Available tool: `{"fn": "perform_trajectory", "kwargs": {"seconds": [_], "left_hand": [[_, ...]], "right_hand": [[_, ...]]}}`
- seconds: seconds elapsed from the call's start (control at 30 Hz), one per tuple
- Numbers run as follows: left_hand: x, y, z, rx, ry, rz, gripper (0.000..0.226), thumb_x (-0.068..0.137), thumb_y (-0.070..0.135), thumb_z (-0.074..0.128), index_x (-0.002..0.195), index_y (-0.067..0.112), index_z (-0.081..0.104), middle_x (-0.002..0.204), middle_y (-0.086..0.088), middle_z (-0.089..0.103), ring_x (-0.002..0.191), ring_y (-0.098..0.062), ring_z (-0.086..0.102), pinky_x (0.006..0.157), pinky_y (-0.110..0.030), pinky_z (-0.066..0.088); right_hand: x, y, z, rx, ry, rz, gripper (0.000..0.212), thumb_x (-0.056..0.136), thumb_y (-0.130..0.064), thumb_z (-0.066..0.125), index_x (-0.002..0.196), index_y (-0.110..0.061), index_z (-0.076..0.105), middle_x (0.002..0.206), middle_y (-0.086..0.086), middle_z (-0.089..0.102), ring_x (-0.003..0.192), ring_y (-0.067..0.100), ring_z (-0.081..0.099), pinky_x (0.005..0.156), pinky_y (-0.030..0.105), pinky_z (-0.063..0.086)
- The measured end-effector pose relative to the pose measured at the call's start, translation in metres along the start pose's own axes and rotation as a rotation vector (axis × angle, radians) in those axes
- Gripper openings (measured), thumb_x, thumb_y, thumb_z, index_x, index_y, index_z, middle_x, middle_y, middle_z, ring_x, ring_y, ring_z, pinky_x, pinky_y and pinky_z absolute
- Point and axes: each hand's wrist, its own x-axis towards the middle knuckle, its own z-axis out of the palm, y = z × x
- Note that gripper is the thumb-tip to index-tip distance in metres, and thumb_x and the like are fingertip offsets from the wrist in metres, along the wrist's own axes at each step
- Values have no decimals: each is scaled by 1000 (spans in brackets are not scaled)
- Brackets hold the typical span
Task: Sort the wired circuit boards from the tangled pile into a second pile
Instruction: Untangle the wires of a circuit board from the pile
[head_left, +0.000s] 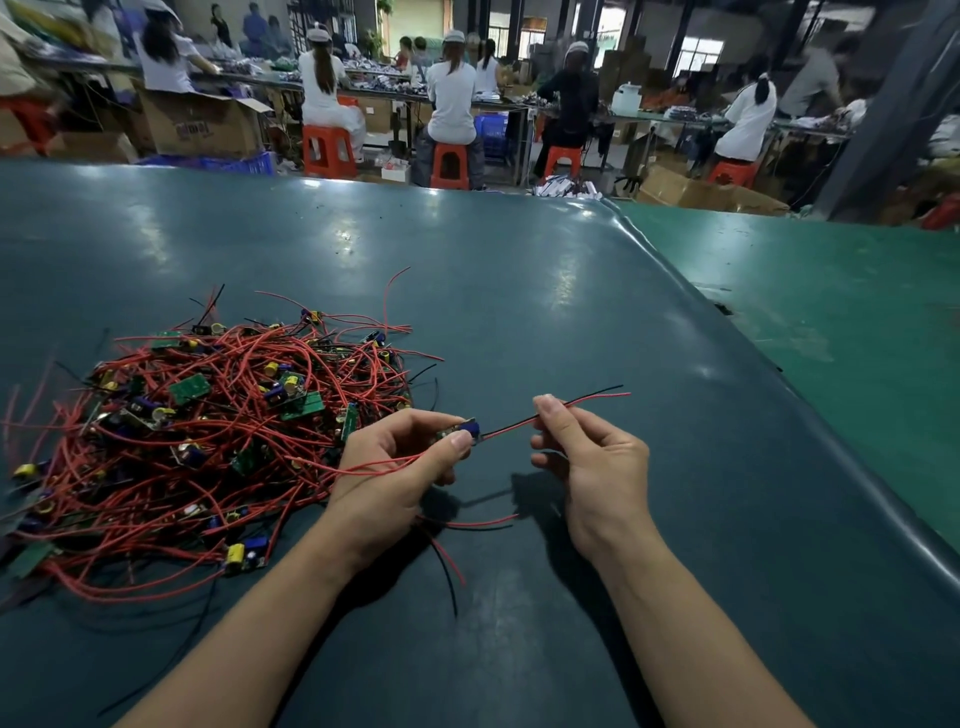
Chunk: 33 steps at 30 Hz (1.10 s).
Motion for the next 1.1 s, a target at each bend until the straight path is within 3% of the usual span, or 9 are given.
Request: {"fn": "perform_trajectory", "kwargs": {"seconds": [0.2,0.37,0.5,0.67,0.77,0.87,0.97,1.1], "left_hand": [[-1,0,0,-13,-1,10,11,79,13,74,88,8,73,71,1,70,61,-6,59,58,-17,48],[-3,1,0,-14,2,25,7,81,7,73,89,7,72,72,-1,71,60,-5,59,58,-18,48],[-3,2,1,-21,9,39,7,82,4,73,88,6,72,72,-2,70,59,-6,58,57,-18,49],[-5,2,3,5,9,63,8,81,2,75,88,6,74,68,2,69,58,-6,58,55,-16,47],[-3,2,1,-2,96,77,9,82,4,74,90,8,74,73,-1,71,59,-7,59,57,-17,48],[-1,1,0,7,131,80,11,83,6,74,92,10,74,76,-5,73,58,-7,60,58,-17,50],[-1,0,1,45,74,79,13,81,7,75,93,10,74,77,-5,73,61,-8,62,60,-19,52],[-1,-2,1,76,-16,67,14,79,6,77,92,11,76,77,-1,74,66,-7,64,62,-18,50]], "right_hand": [[7,-1,-7,29,149,-52,23,83,-15,77,60,-13,75,60,-1,60,53,10,58,49,20,49],[12,-3,-11,124,231,-31,16,83,-14,77,68,-11,74,59,-4,64,52,7,58,48,19,50],[16,-3,-15,199,252,27,10,85,-14,75,77,-8,74,65,-3,69,52,5,58,47,17,48],[21,-6,-20,277,252,73,20,92,-14,67,73,-8,72,70,1,71,49,7,51,40,17,38],[20,-6,-21,251,160,161,29,96,-30,60,87,-5,70,76,3,70,48,7,50,38,16,35],[11,-5,-14,105,-52,267,48,82,-47,63,96,-2,70,76,3,71,43,4,45,32,13,26],[-2,1,-4,-63,-251,328,41,72,-33,72,95,1,72,74,4,70,40,3,41,32,13,25],[-4,1,-2,-53,-307,301,27,67,-22,75,86,-3,76,69,2,66,42,5,41,33,13,25]]}}
